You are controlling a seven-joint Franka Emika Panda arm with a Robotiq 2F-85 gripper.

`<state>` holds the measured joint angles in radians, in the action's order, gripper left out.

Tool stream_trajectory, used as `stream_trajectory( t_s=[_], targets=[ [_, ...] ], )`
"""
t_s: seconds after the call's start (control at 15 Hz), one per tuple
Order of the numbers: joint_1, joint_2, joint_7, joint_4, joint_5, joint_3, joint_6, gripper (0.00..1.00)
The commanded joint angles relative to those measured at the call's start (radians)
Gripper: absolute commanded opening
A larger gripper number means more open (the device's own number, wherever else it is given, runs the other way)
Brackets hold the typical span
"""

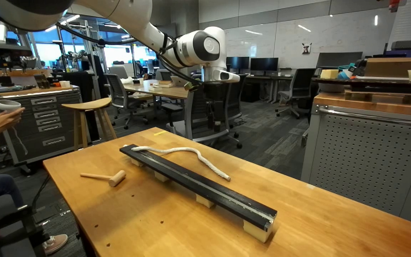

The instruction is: Straighten the top on the platform

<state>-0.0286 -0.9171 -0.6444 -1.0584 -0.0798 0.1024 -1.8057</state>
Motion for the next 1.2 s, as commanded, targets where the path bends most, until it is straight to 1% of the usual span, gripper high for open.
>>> stream_trajectory(
  t_s=[0.0, 0.27, 0.6, 0.87, 1.13],
  targets=[
    [0.015, -0.024, -0.078, 0.008, 0.073, 0.009, -0.012, 1.0],
    [0.015, -0.059, -0.199, -0.01, 0.083, 0.03, -0.081, 1.0],
    [0.006, -0.113, -0.418, -0.04, 0.082, 0.057, -0.2, 1.0],
    [0.009, -0.144, -0.531, -0.041, 0.08, 0.056, -0.21, 1.0],
    [0.019, -0.168, -0.569, -0.027, 0.082, 0.042, -0.212, 1.0]
  ],
)
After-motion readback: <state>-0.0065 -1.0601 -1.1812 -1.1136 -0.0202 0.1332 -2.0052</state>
